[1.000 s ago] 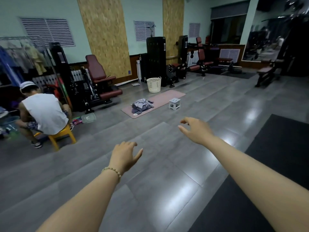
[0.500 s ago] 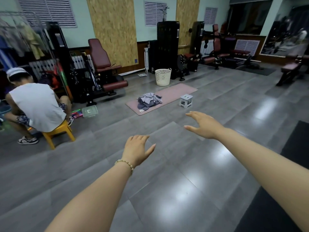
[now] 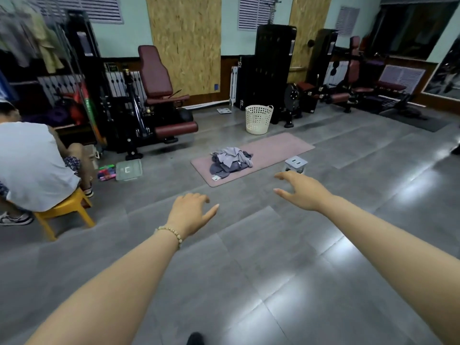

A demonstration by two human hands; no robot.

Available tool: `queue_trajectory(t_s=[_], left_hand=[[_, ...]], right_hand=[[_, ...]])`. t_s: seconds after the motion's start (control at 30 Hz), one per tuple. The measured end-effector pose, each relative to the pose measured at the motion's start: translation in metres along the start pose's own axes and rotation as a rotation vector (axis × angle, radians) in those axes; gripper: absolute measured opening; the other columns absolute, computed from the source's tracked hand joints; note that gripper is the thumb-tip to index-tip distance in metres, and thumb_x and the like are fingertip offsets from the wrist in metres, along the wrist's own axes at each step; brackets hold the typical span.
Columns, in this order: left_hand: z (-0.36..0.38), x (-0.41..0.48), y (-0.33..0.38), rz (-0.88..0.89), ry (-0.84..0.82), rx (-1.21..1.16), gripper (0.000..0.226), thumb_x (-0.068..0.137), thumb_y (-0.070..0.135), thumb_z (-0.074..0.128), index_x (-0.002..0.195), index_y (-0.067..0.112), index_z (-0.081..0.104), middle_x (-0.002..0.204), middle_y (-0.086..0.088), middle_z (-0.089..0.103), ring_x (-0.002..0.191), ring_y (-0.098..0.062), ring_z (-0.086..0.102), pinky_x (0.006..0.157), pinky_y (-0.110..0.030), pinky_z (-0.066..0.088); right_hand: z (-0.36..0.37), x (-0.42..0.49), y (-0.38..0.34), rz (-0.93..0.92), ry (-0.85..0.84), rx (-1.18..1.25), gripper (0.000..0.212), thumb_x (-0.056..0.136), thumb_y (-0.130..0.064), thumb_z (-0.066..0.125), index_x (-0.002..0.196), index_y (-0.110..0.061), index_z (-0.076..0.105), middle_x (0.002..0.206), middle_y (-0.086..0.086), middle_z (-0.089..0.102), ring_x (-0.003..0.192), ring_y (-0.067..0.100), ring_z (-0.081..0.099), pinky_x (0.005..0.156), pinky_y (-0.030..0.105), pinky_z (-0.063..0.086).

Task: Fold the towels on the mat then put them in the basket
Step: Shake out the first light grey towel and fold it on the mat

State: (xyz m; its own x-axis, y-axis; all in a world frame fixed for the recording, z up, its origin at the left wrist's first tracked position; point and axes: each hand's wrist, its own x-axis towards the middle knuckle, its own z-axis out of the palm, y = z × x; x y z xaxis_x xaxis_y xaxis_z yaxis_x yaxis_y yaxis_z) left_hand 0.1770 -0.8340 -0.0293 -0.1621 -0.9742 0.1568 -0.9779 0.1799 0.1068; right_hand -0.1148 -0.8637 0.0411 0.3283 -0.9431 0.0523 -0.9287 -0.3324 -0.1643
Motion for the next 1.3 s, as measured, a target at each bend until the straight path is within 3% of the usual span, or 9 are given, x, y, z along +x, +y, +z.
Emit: queue_trajectory(t_s=[0.1, 0.27, 0.37, 0.53, 0.67, 0.73, 0.97, 1.13, 1.3], left_hand=[[0.012, 0.092, -0.022, 0.039, 0.004, -0.004, 0.048, 0.093, 0.057, 0.036, 0.116, 0.021, 0.059, 0.113, 0.002, 0.066, 0.108, -0.019, 0.056, 0.086, -0.032, 0.04], [0.027, 0.252, -0.038, 0.067, -0.017, -0.034, 0.045, 0.094, 0.052, 0.041, 0.117, 0.017, 0.059, 0.114, -0.001, 0.066, 0.109, -0.022, 0.057, 0.086, -0.032, 0.041], [0.034, 0.341, -0.024, 0.119, -0.005, -0.063, 0.055, 0.091, 0.059, 0.036, 0.119, 0.018, 0.059, 0.114, -0.001, 0.066, 0.108, -0.023, 0.057, 0.085, -0.032, 0.041], [0.069, 0.48, 0.009, 0.187, -0.015, -0.076, 0.086, 0.071, 0.071, 0.008, 0.118, 0.019, 0.059, 0.115, -0.001, 0.065, 0.107, -0.023, 0.058, 0.084, -0.033, 0.04], [0.108, 0.589, 0.037, 0.176, -0.03, -0.11, 0.05, 0.09, 0.056, 0.04, 0.112, 0.016, 0.059, 0.111, -0.004, 0.065, 0.105, -0.026, 0.056, 0.08, -0.033, 0.038], [0.127, 0.643, 0.049, 0.161, -0.015, -0.14, 0.041, 0.092, 0.052, 0.043, 0.109, 0.019, 0.06, 0.108, -0.003, 0.065, 0.103, -0.025, 0.056, 0.08, -0.033, 0.038], [0.171, 0.81, 0.07, 0.072, -0.022, -0.162, 0.062, 0.081, 0.065, 0.023, 0.099, 0.021, 0.062, 0.097, 0.001, 0.066, 0.095, -0.025, 0.059, 0.073, -0.033, 0.038], [0.2, 0.924, 0.064, -0.009, -0.018, -0.18, 0.086, 0.07, 0.069, 0.011, 0.111, 0.014, 0.063, 0.113, -0.004, 0.066, 0.109, -0.027, 0.056, 0.088, -0.036, 0.04], [0.237, 1.057, 0.047, -0.02, -0.08, -0.155, 0.081, 0.077, 0.069, 0.018, 0.121, 0.015, 0.06, 0.122, -0.006, 0.063, 0.114, -0.026, 0.055, 0.093, -0.037, 0.04]], right_hand=[[0.008, 0.086, 0.026, 0.023, -0.005, 0.027, 0.048, 0.093, -0.042, 0.051, 0.136, -0.025, 0.042, 0.136, -0.003, 0.052, 0.122, 0.017, 0.049, 0.096, 0.034, 0.043], [-0.003, 0.212, 0.074, 0.104, 0.015, 0.045, 0.049, 0.093, -0.044, 0.051, 0.137, -0.026, 0.042, 0.137, -0.004, 0.051, 0.123, 0.017, 0.05, 0.096, 0.033, 0.042], [-0.017, 0.272, 0.112, 0.139, 0.024, 0.053, 0.05, 0.093, -0.043, 0.051, 0.138, -0.026, 0.04, 0.14, -0.004, 0.048, 0.125, 0.016, 0.047, 0.095, 0.032, 0.04], [-0.018, 0.37, 0.201, 0.227, 0.043, 0.09, 0.051, 0.093, -0.043, 0.052, 0.139, -0.024, 0.04, 0.14, -0.004, 0.047, 0.122, 0.014, 0.048, 0.094, 0.031, 0.039], [-0.008, 0.457, 0.284, 0.219, 0.003, 0.054, 0.053, 0.093, -0.045, 0.051, 0.14, -0.024, 0.037, 0.141, -0.002, 0.046, 0.128, 0.017, 0.044, 0.096, 0.033, 0.039], [-0.009, 0.503, 0.326, 0.205, -0.013, 0.053, 0.054, 0.093, -0.046, 0.05, 0.141, -0.025, 0.037, 0.142, -0.002, 0.044, 0.129, 0.018, 0.043, 0.1, 0.034, 0.039], [-0.02, 0.667, 0.435, 0.122, -0.055, 0.098, 0.054, 0.094, -0.045, 0.05, 0.141, -0.021, 0.038, 0.144, -0.001, 0.043, 0.13, 0.021, 0.043, 0.105, 0.036, 0.036], [-0.005, 0.779, 0.494, 0.013, -0.091, 0.075, 0.055, 0.094, -0.044, 0.05, 0.141, -0.02, 0.037, 0.145, -0.001, 0.041, 0.129, 0.02, 0.043, 0.103, 0.035, 0.037], [0.013, 0.895, 0.57, 0.04, -0.138, 0.055, 0.056, 0.094, -0.045, 0.049, 0.142, -0.021, 0.035, 0.148, -0.003, 0.037, 0.131, 0.018, 0.041, 0.104, 0.035, 0.036]])
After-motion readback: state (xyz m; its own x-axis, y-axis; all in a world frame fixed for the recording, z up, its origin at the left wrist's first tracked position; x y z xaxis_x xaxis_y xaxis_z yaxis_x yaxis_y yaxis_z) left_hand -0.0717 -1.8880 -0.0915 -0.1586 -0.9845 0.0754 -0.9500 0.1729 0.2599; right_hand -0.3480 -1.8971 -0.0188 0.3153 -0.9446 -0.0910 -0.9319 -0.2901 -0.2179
